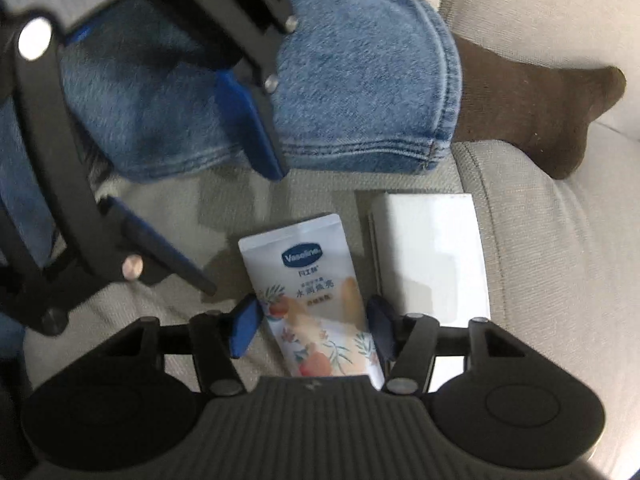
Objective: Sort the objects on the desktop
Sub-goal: 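Grasp the white Vaseline tube by its crimped end with the left gripper, then grasp the white rectangular box with the right gripper beside the held tube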
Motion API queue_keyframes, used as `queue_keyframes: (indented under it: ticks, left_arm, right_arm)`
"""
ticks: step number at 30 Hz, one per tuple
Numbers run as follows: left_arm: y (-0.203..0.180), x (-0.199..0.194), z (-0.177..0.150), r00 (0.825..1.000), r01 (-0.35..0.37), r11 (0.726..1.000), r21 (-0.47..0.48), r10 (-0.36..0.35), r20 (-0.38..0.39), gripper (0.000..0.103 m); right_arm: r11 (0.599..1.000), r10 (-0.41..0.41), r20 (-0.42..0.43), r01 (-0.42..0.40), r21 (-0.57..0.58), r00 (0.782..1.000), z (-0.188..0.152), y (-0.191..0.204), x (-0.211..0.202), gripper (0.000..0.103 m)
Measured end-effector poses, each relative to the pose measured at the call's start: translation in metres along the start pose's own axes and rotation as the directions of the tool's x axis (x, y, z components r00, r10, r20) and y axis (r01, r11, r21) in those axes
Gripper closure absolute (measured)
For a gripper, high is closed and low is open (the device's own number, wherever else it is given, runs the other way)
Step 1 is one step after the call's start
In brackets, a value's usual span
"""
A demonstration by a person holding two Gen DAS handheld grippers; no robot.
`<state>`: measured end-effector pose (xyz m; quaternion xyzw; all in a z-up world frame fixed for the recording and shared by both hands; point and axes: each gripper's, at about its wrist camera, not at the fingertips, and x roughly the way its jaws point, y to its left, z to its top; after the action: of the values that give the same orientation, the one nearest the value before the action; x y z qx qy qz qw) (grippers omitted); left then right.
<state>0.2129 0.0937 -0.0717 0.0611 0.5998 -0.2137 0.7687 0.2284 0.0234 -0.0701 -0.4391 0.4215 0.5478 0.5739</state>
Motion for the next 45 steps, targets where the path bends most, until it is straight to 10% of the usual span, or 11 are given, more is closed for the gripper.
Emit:
queue_keyframes:
  ticks: [9,18,34,45]
  left_arm:
    - [0.016,-0.009,0.002,0.990,0.139,0.976,-0.168,-0.132,0.054,0.043]
    - [0.006,-0.020,0.003,0.974,0.201,0.964,-0.176,-0.178,0.137,0.085]
    - [0.005,-0.040,-0.005,0.983,-0.075,0.975,-0.209,0.107,0.147,0.092]
    - [0.010,-0.039,-0.010,0.985,-0.066,0.975,-0.212,0.097,0.143,0.091]
  right_arm:
    - [0.999,-0.041,0.049,0.042,-0.014,0.998,-0.014,0.019,-0.031,0.046]
    - [1.000,-0.017,0.165,0.015,0.017,0.986,-0.024,0.033,-0.059,0.048]
    - [0.989,-0.142,0.103,0.137,0.055,0.984,-0.022,0.015,-0.061,0.048]
    - [0.940,-0.331,-0.105,0.337,0.053,0.938,-0.003,-0.009,-0.005,0.042]
